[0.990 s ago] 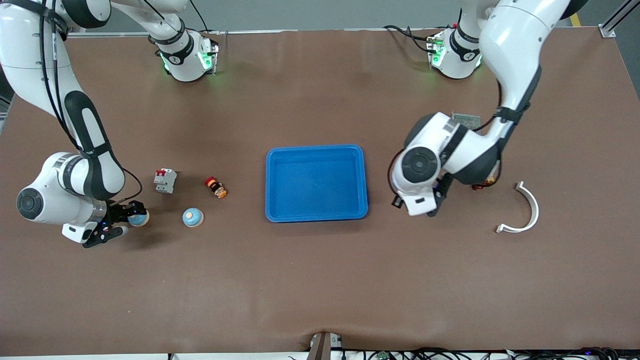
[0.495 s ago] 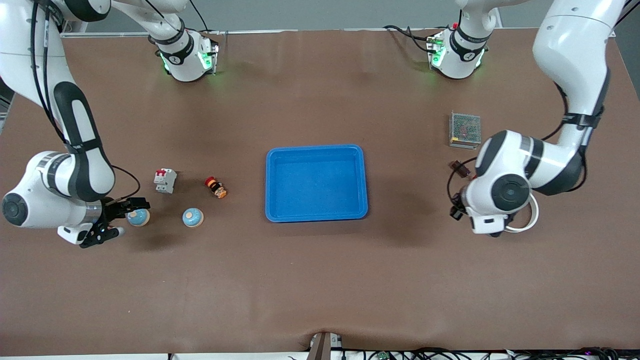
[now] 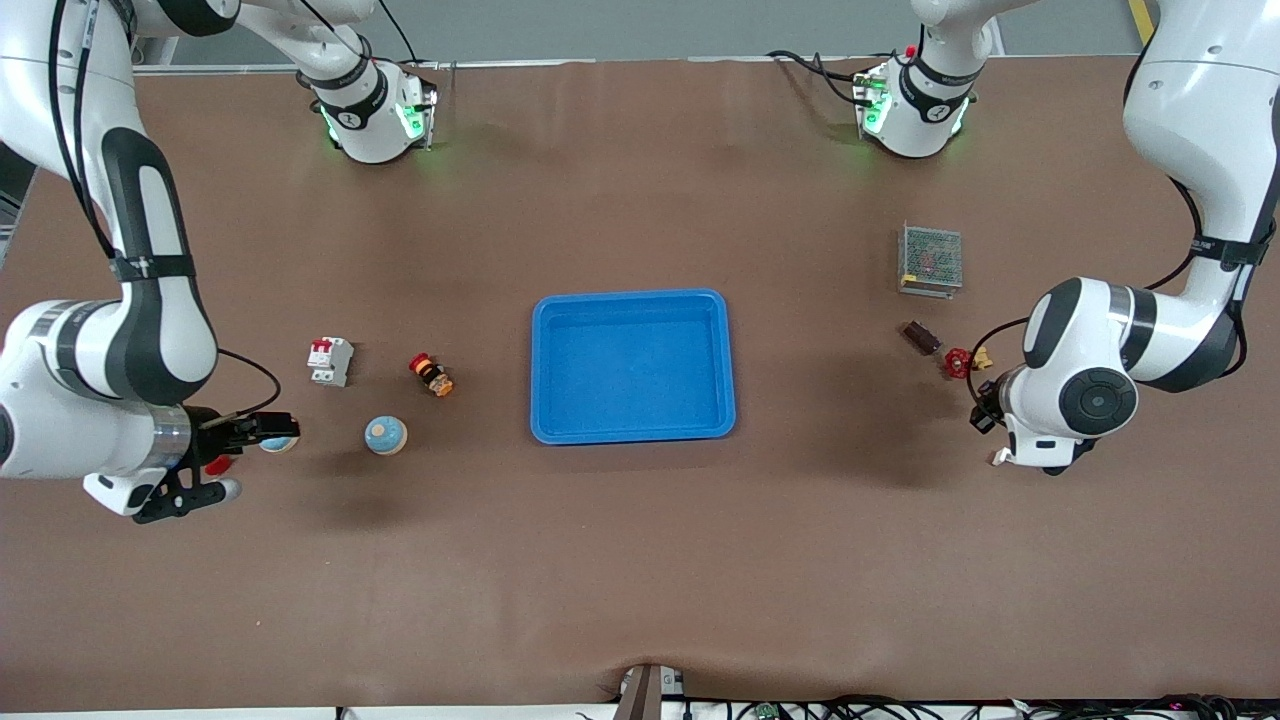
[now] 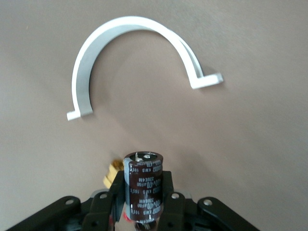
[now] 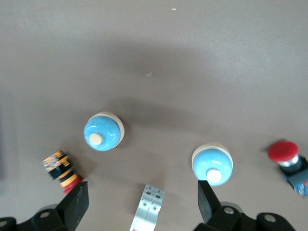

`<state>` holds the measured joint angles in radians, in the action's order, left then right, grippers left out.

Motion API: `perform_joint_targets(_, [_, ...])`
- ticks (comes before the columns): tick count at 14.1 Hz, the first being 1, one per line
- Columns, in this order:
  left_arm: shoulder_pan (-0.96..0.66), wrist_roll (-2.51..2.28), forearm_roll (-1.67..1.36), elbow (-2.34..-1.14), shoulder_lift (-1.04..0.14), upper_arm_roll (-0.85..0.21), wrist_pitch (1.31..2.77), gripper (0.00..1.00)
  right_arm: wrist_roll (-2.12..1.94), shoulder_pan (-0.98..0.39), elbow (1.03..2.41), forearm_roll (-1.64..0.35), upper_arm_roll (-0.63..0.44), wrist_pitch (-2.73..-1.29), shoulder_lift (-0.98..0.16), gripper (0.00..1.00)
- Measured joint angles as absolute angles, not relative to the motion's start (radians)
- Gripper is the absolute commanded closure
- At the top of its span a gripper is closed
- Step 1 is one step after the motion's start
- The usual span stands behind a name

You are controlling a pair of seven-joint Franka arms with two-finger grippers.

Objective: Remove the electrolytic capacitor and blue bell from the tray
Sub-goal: 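Carry the capacitor toward the white arc while the right gripper withdraws, then lower the capacitor beside the valve and open the left gripper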

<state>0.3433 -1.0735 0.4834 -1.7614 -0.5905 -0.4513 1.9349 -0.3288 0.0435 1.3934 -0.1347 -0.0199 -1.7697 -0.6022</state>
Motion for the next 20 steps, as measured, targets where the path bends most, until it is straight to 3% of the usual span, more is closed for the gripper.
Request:
perform_joint_targets(9, [0.387, -1.073, 0.529, -1.792, -0.66, -0.451, 2.091, 1.0, -0.309, 0.052, 1.162, -0.061, -0.051, -1.528, -0.602, 0.0])
perform_joint_targets(10, [0.392, -1.073, 0.529, -1.793, -0.667, -0.451, 2.106, 0.95, -0.309, 0.051, 1.134, -0.042, -0.051, -1.522, -0.588, 0.0])
perform_joint_targets(11, [0.394, -1.073, 0.529, -1.793, -0.674, -0.451, 2.117, 0.74, -0.309, 0.051, 1.115, -0.035, -0.051, -1.519, -0.564, 0.0])
perform_joint_targets(12, [0.395, -1.073, 0.529, -1.793, -0.679, -0.451, 2.123, 0.43, -0.298, 0.049, 1.104, -0.034, -0.051, -1.518, -0.532, 0.0])
perform_joint_targets(13, [0.395, -1.073, 0.529, -1.793, -0.683, -0.451, 2.128, 0.19, -0.265, 0.047, 1.101, -0.034, -0.051, -1.513, -0.494, 0.0])
perform_joint_targets(14, [0.394, -1.073, 0.529, -1.793, -0.685, -0.451, 2.132, 0.02, -0.218, 0.043, 1.103, -0.034, -0.05, -1.502, -0.455, 0.0])
perform_joint_targets(17, [0.393, -1.073, 0.529, -1.789, -0.686, -0.452, 2.137, 0.0, -0.103, 0.024, 1.181, -0.034, -0.032, -1.497, -0.343, 0.0])
perform_joint_targets(20, [0.394, -1.073, 0.529, -1.777, -0.682, -0.455, 2.137, 0.0, -0.059, 0.025, 1.357, -0.034, -0.01, -1.593, -0.226, 0.0])
